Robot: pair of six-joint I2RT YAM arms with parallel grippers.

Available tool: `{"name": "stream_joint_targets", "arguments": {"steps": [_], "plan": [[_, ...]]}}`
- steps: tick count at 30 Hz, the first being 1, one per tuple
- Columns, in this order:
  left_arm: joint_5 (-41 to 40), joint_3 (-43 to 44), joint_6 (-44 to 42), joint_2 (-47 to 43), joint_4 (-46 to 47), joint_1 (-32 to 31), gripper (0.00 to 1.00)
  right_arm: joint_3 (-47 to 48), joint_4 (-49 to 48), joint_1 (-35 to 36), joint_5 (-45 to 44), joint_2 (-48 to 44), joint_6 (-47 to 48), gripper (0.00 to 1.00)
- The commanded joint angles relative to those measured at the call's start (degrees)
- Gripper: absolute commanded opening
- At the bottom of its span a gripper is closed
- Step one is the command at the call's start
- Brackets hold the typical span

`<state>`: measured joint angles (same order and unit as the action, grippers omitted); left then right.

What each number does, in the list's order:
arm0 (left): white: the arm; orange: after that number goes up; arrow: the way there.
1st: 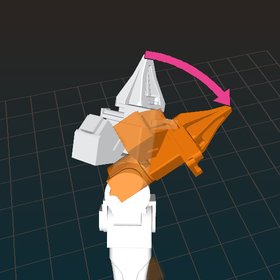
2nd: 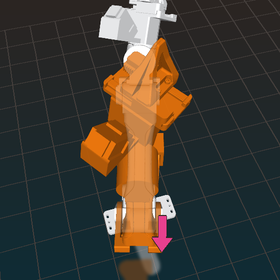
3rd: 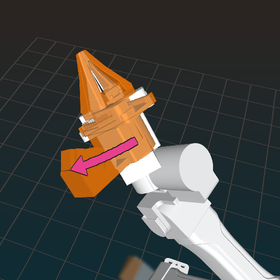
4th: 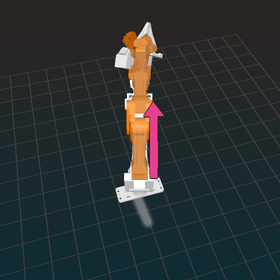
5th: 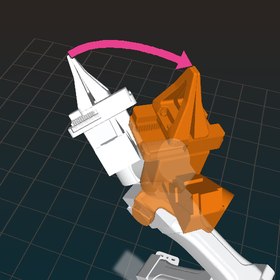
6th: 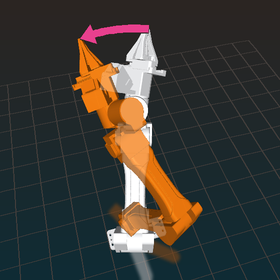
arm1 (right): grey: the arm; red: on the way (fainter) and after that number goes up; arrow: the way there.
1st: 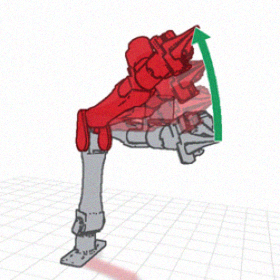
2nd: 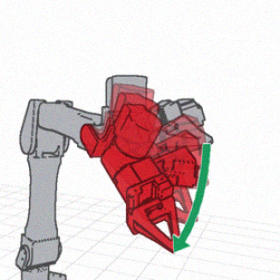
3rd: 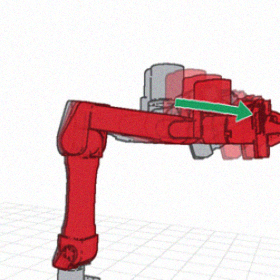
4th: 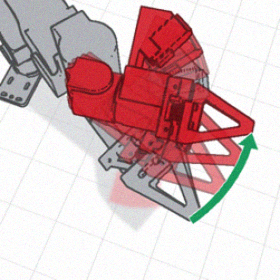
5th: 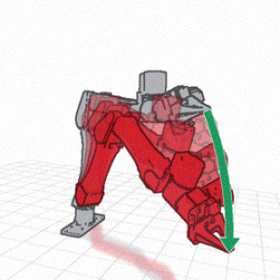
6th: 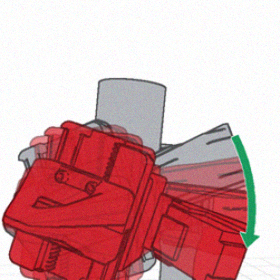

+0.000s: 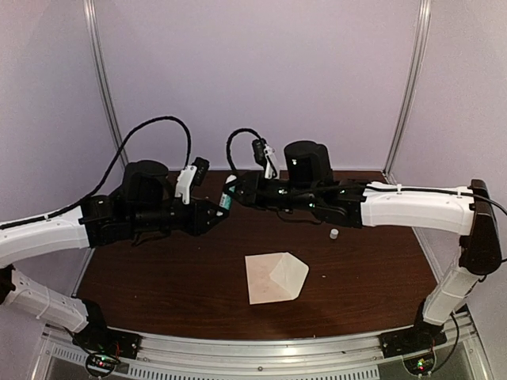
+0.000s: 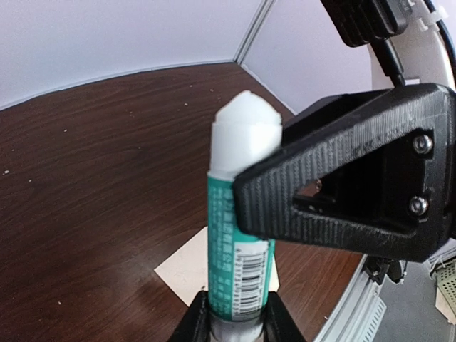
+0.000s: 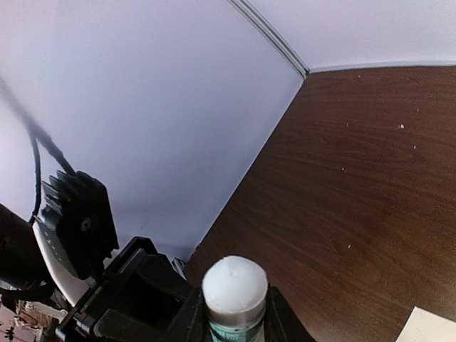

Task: Place the letter into the envelope and seal it
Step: Unscrew the solid glue, then pass from the left arm to the right

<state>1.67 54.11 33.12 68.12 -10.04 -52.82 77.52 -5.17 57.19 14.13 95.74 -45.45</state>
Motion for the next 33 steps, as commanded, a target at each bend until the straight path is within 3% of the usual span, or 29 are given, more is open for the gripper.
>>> {"name": "stream_joint_targets", "arguments": {"steps": [1,8,15,20,25,33], "plan": [[4.5,1.1,2.2,-4.0,8.6,0.4,0.0,-4.7,-7.6,0.4,2.3,-8.3,3.4,0.34],[16.3,-3.1,3.2,-9.3,21.6,0.3,0.0,-12.3,-17.6,-1.3,8.8,-17.0,6.0,0.65],[26.9,-3.0,2.7,-9.9,26.5,0.4,0.0,-13.2,-26.5,-1.7,21.1,-16.3,5.8,0.73],[30.6,-2.4,3.1,-9.0,28.1,0.3,0.0,-11.0,-30.3,-0.2,27.4,-14.2,5.8,0.72],[32.4,-1.9,3.5,-7.9,28.7,0.3,0.0,-10.2,-30.6,0.4,27.4,-12.7,5.6,0.59],[33.0,-2.3,4.5,-6.7,30.1,0.3,0.0,-9.6,-30.9,1.2,27.6,-11.9,6.0,0.49]]}}
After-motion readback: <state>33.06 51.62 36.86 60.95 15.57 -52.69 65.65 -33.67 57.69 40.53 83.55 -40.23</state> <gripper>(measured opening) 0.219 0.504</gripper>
